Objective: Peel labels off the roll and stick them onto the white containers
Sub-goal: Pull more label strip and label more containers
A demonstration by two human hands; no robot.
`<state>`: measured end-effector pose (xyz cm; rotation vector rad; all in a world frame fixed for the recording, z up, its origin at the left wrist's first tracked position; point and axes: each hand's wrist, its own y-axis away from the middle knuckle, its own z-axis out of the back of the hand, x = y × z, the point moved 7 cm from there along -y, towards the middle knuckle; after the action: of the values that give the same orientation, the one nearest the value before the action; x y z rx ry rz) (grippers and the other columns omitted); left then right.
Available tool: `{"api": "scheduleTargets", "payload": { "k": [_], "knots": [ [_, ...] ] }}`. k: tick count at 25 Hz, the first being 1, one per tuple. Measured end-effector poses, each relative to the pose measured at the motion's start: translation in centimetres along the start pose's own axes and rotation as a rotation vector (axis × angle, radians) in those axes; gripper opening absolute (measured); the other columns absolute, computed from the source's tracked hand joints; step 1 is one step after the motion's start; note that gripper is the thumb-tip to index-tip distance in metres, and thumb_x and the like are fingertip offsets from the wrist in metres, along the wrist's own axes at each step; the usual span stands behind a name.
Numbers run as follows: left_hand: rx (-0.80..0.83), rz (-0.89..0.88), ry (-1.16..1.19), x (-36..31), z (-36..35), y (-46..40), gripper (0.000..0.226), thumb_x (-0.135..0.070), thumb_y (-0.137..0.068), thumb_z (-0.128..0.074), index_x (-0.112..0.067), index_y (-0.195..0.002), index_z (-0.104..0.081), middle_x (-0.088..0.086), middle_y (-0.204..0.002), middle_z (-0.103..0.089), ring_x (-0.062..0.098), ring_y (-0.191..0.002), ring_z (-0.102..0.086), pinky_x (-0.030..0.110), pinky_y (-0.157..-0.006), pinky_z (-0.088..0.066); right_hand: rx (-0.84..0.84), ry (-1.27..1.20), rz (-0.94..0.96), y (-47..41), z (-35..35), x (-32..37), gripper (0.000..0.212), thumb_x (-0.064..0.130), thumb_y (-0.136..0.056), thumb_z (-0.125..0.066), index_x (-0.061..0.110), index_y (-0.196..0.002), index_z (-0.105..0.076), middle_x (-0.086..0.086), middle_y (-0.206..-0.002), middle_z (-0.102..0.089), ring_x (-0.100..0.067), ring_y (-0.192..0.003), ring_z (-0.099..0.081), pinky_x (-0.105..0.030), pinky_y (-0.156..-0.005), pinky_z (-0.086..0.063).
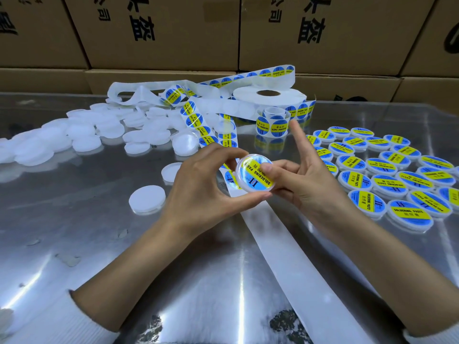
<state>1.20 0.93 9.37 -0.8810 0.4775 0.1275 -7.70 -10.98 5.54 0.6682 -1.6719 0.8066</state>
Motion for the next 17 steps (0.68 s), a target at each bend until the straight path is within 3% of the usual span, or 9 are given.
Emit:
{"api": "scheduleTargets", "payload": {
  "k": [2, 4, 6, 10, 13, 15, 17],
  "knots": [
    [-0.005, -0.035, 0.016, -0.3, 0.0, 0.0, 0.052, -0.044, -0.063, -0.083, -0.014, -0.102, -0.068, -0.01, -0.087, -0.061, -0.012, -0.075, -0.047, 0.003, -0.069, -0.031, 0.054, 0.004, -0.005, 0.1, -0.5, -0.1, 0.078, 0.029, -0.062, -0.073, 0.036, -0.134, -0.044, -0.004, -0.078, -0.068, -0.011, -0.07, -0.066, -0.022, -0.063, -0.055],
    [-0.005, -0.079, 0.025, -0.8, -0.1, 0.1, 0.051, -0.044, -0.065, -0.083, -0.014, -0.103, -0.067, -0.006, -0.09, -0.064, -0.009, -0.077, -0.048, 0.004, -0.071, -0.031, 0.148, 0.073, -0.023, 0.5, -1.9, -0.3, 0.041, 0.034, -0.062, -0.073, 0.029, -0.102, -0.067, -0.003, -0.08, -0.07, -0.009, -0.07, -0.065, -0.02, -0.06, -0.053],
    [-0.005, -0.121, 0.025, -1.2, -0.2, 0.2, 0.052, -0.044, -0.065, -0.082, -0.012, -0.103, -0.067, -0.005, -0.09, -0.065, -0.007, -0.078, -0.048, 0.005, -0.072, -0.032, 0.157, 0.139, -0.048, 0.8, -2.5, -0.7, 0.022, 0.044, -0.063, -0.07, 0.026, -0.075, -0.072, -0.001, -0.067, -0.067, -0.008, -0.062, -0.063, -0.019, -0.057, -0.052],
    [-0.019, -0.119, 0.061, -1.4, -0.3, 0.2, 0.054, -0.048, -0.063, -0.082, -0.015, -0.103, -0.066, -0.012, -0.088, -0.06, -0.012, -0.077, -0.045, 0.003, -0.07, -0.03, -0.025, 0.179, -0.098, 0.5, -1.2, -1.3, 0.052, 0.068, -0.071, -0.051, 0.022, -0.08, -0.075, -0.01, -0.076, -0.073, -0.015, -0.069, -0.069, -0.023, -0.058, -0.054],
    [-0.002, -0.105, 0.051, -1.2, -0.6, 0.3, 0.054, -0.05, -0.064, -0.081, -0.017, -0.104, -0.065, -0.013, -0.094, -0.062, -0.01, -0.082, -0.049, 0.008, -0.072, -0.036, -0.183, 0.209, -0.194, 0.1, -0.1, -2.6, 0.058, 0.067, -0.086, -0.039, 0.023, -0.075, -0.075, -0.011, -0.081, -0.074, -0.024, -0.079, -0.071, -0.04, -0.076, -0.058],
    [0.074, -0.107, 0.024, -1.0, -1.4, 0.4, 0.061, -0.05, -0.069, -0.077, -0.015, -0.116, -0.06, -0.007, -0.116, -0.061, 0.0, -0.105, -0.054, 0.018, -0.088, -0.043, -0.234, 0.181, -0.255, 0.2, 0.2, -3.2, 0.061, 0.065, -0.089, -0.037, 0.022, -0.071, -0.075, -0.012, -0.084, -0.074, -0.028, -0.083, -0.07, -0.047, -0.082, -0.056],
    [0.222, -0.123, -0.072, -0.9, -2.6, 0.6, 0.075, -0.055, -0.078, -0.065, -0.014, -0.138, -0.045, -0.003, -0.146, -0.041, 0.007, -0.134, -0.037, 0.026, -0.11, -0.031, -0.212, 0.111, -0.268, 0.3, -0.1, -3.3, 0.06, 0.065, -0.09, -0.036, 0.026, -0.064, -0.075, -0.012, -0.077, -0.074, -0.026, -0.075, -0.071, -0.043, -0.074, -0.058]
  ]
}}
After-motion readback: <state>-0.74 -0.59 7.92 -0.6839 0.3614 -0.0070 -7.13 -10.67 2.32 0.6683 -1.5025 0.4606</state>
